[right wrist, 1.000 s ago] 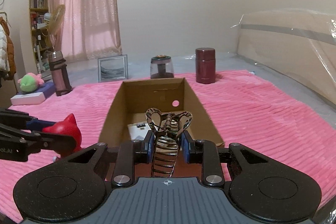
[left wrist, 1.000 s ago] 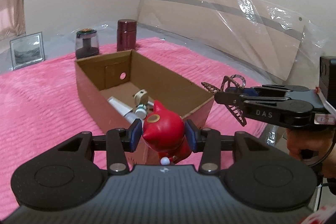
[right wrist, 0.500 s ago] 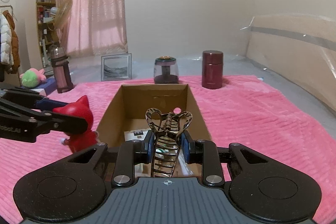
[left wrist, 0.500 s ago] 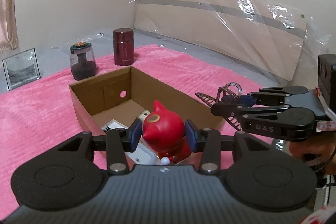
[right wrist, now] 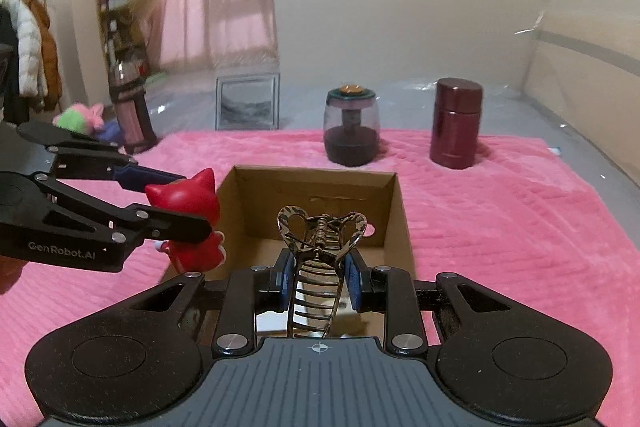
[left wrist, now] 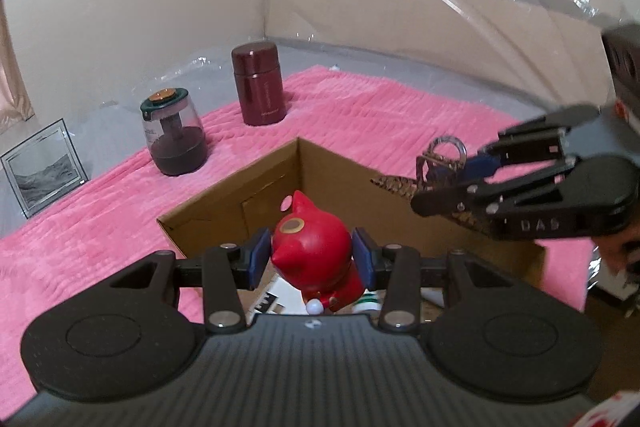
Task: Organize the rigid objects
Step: 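Carry the red toy and hair clip over the cardboard box with both grippers, then lower both held items into the box and open both grippers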
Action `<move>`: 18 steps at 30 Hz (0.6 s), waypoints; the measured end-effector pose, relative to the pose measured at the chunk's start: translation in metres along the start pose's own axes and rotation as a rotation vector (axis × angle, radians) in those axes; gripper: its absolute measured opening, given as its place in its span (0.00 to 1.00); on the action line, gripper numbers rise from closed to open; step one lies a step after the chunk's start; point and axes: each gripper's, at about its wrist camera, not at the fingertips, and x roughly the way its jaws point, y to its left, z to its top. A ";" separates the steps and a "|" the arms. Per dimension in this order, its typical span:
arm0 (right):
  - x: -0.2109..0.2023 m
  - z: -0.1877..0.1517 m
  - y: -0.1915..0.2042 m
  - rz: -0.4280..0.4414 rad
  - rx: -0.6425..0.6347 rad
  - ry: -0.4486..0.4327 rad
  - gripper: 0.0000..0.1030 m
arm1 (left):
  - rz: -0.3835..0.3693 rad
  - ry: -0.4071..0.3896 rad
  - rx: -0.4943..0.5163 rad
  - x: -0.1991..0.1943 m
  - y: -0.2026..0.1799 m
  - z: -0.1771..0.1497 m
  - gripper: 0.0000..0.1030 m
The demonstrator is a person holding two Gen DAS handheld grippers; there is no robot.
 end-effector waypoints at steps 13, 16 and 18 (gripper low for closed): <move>0.112 0.025 -0.024 0.047 -0.079 0.198 0.23 | 0.004 0.159 0.076 0.098 0.038 0.002 0.38; 0.134 0.024 -0.027 0.043 -0.077 0.230 0.23 | 0.007 0.184 0.083 0.113 0.043 -0.001 0.38; 0.145 0.023 -0.029 0.041 -0.067 0.244 0.23 | 0.014 0.196 0.088 0.121 0.044 -0.002 0.38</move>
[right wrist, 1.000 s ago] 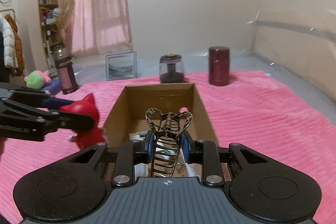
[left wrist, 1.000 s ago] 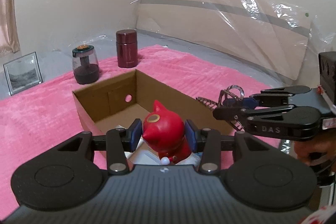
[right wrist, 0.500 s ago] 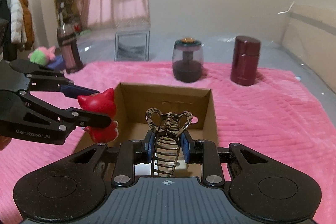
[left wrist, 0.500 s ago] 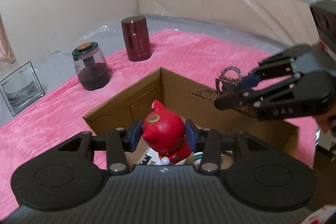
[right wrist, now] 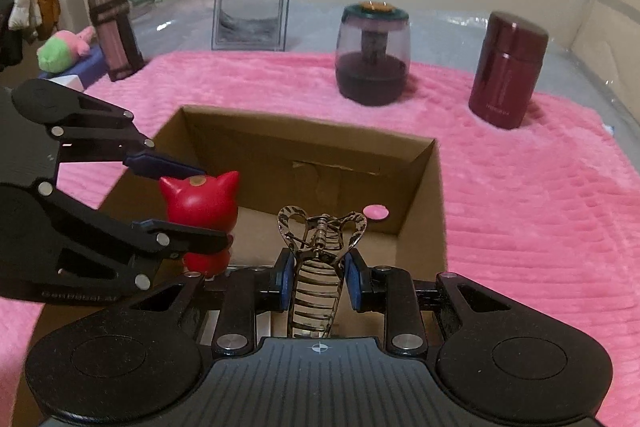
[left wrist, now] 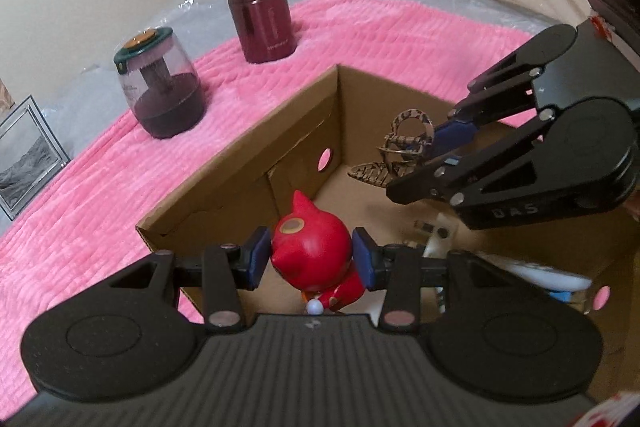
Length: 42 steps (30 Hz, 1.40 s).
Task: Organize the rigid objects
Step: 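Lower both held items into the box and open both grippers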
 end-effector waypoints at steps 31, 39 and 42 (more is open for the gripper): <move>0.050 0.006 0.001 -0.010 0.036 0.069 0.23 | 0.040 0.064 0.035 0.028 0.001 0.001 0.38; 0.053 0.004 -0.001 -0.014 0.041 0.074 0.23 | 0.034 0.041 0.019 0.025 0.004 0.001 0.38; 0.053 0.004 -0.003 -0.011 0.050 0.070 0.23 | 0.035 0.036 0.023 0.024 0.003 0.001 0.38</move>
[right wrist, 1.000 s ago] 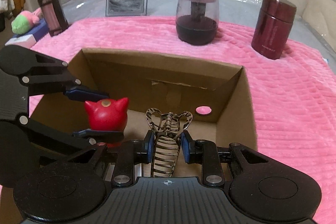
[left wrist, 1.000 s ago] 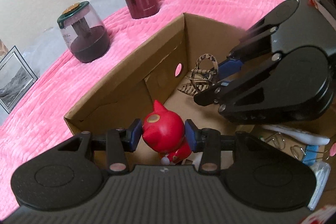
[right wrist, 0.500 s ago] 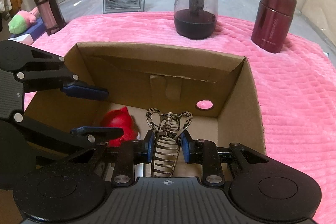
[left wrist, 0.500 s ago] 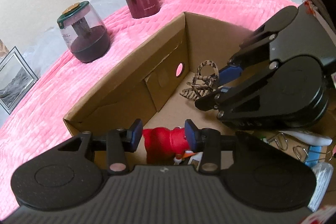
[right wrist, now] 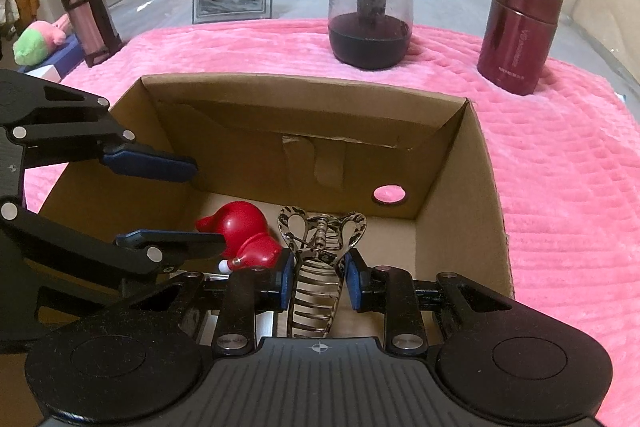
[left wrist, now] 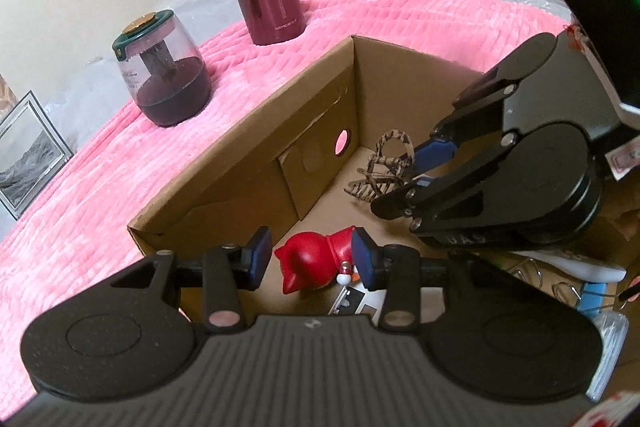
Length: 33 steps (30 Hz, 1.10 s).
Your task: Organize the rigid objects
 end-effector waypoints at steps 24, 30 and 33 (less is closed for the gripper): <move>-0.111 -0.038 0.019 -0.040 0.046 -0.104 0.33 | -0.003 -0.132 -0.101 -0.100 -0.024 -0.016 0.48; -0.163 -0.071 0.037 -0.020 0.037 -0.123 0.57 | -0.008 -0.163 -0.148 -0.142 -0.047 -0.032 0.61; -0.189 -0.089 0.048 -0.017 0.045 -0.142 0.66 | -0.012 -0.178 -0.180 -0.163 -0.059 -0.042 0.69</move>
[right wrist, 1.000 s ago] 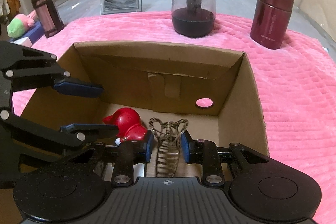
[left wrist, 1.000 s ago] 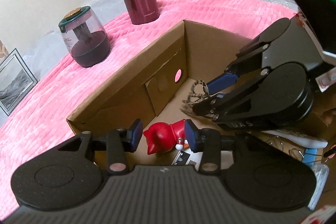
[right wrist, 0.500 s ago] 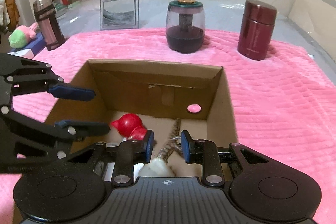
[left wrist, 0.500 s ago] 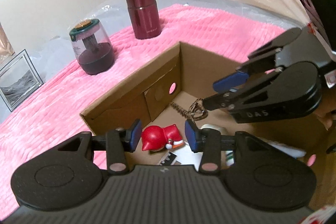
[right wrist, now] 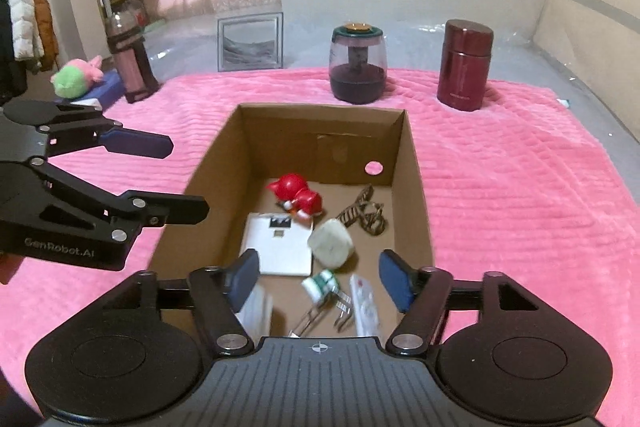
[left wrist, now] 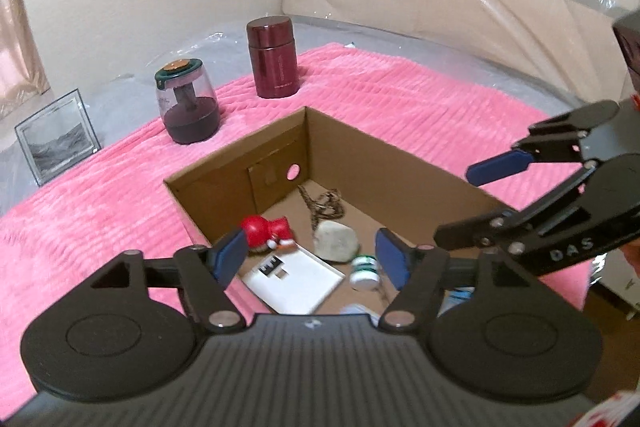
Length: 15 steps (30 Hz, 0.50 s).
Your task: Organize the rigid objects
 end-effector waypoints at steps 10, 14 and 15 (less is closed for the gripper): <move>-0.073 -0.041 0.026 0.019 0.032 -0.043 0.76 | 0.045 -0.077 -0.084 -0.068 -0.028 -0.036 0.95; -0.093 -0.058 0.034 0.027 0.057 -0.063 0.78 | 0.061 -0.089 -0.121 -0.090 -0.038 -0.055 0.99; -0.097 -0.062 0.036 0.030 0.065 -0.068 0.78 | 0.062 -0.092 -0.132 -0.096 -0.040 -0.061 0.99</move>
